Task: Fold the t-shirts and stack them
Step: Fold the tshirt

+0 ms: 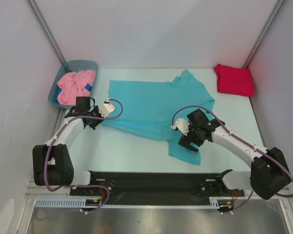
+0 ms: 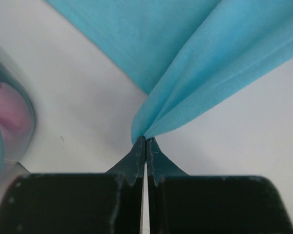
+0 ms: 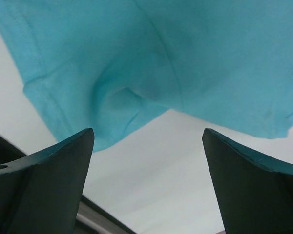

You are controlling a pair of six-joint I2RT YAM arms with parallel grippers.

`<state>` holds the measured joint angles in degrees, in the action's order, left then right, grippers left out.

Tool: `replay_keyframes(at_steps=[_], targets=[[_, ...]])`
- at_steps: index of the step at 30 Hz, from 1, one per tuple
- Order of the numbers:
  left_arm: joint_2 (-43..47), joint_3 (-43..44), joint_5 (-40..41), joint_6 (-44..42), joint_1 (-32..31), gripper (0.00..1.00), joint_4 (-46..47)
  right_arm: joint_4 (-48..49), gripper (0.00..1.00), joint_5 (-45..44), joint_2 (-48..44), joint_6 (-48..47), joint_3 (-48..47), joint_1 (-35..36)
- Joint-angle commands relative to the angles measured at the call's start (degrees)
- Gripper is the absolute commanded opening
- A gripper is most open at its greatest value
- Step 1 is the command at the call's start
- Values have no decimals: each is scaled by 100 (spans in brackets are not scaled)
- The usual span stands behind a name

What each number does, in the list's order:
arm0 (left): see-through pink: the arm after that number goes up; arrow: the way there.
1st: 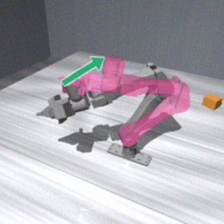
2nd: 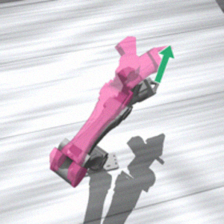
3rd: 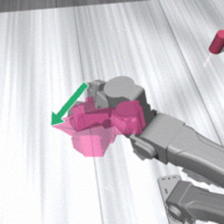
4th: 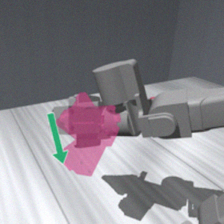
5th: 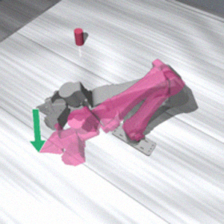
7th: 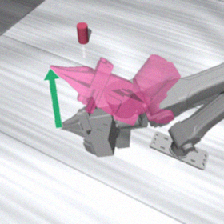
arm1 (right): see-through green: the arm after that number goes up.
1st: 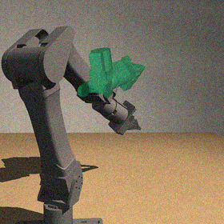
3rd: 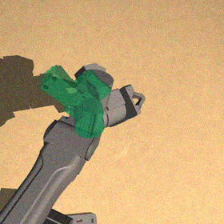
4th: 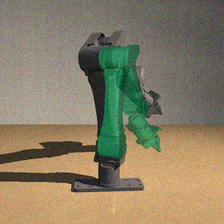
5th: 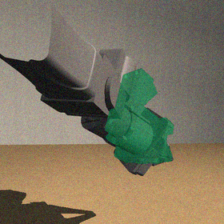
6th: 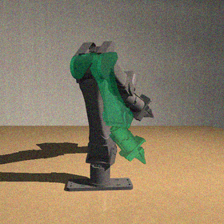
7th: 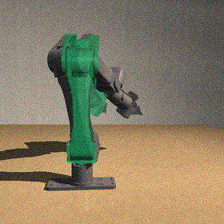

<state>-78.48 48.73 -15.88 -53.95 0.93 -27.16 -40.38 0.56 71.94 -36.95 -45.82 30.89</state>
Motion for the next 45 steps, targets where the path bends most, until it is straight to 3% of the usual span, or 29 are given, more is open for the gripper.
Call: replay_keyframes(at_steps=[1,3,6,9,12,22,26,31,40,45], targets=[[298,242,217,403,21,0,132,-487,100,681,214,294,-383,-110],[342,251,243,482,13,0,141,-523,95,796,311,233,-418,-145],[377,234,287,596,13,0,149,-734,75,1016,443,-65,-454,-137],[386,216,349,675,-14,0,141,-805,77,903,365,-329,-314,65],[360,207,366,781,-49,0,184,-779,72,701,145,-655,71,415],[228,365,559,842,-304,0,220,-49,75,-204,-918,-1043,1339,1331],[193,427,577,904,-365,0,220,92,80,-267,-980,-1042,1462,1367],[184,462,621,904,-409,0,228,459,78,-494,-998,-1104,1576,1384],[87,532,639,887,-409,0,272,900,57,-820,-1130,-1323,1805,1507],[-1,576,630,869,-409,0,290,787,34,-908,-1428,-1525,1919,1604]])
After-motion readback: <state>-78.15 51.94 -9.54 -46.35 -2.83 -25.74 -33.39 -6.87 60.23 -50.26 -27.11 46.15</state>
